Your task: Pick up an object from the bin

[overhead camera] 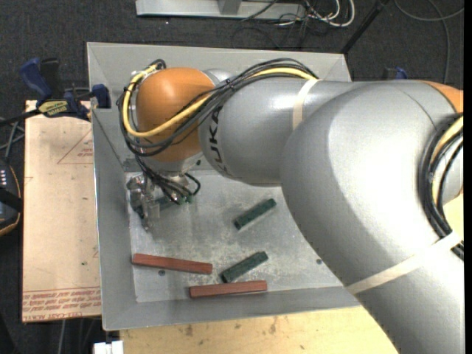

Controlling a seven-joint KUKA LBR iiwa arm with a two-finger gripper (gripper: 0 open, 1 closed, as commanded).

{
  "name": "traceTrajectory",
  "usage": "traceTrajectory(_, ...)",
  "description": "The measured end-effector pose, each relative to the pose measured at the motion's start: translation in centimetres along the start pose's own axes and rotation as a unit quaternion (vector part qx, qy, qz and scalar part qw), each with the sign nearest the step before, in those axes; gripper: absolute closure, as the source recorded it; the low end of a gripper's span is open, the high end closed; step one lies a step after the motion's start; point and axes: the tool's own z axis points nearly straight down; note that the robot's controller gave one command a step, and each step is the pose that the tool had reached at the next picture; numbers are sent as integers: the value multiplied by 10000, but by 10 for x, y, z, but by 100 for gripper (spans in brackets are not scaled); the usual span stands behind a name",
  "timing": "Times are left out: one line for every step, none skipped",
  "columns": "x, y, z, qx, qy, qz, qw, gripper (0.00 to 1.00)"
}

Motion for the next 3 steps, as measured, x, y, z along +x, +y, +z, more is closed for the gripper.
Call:
traceTrajectory(0,0,0,-1,0,-1,10000,0)
traceTrajectory(0,0,0,-1,1,0,10000,0)
traceTrajectory(-6,-44,-4,2,-12,-953,9954,100)
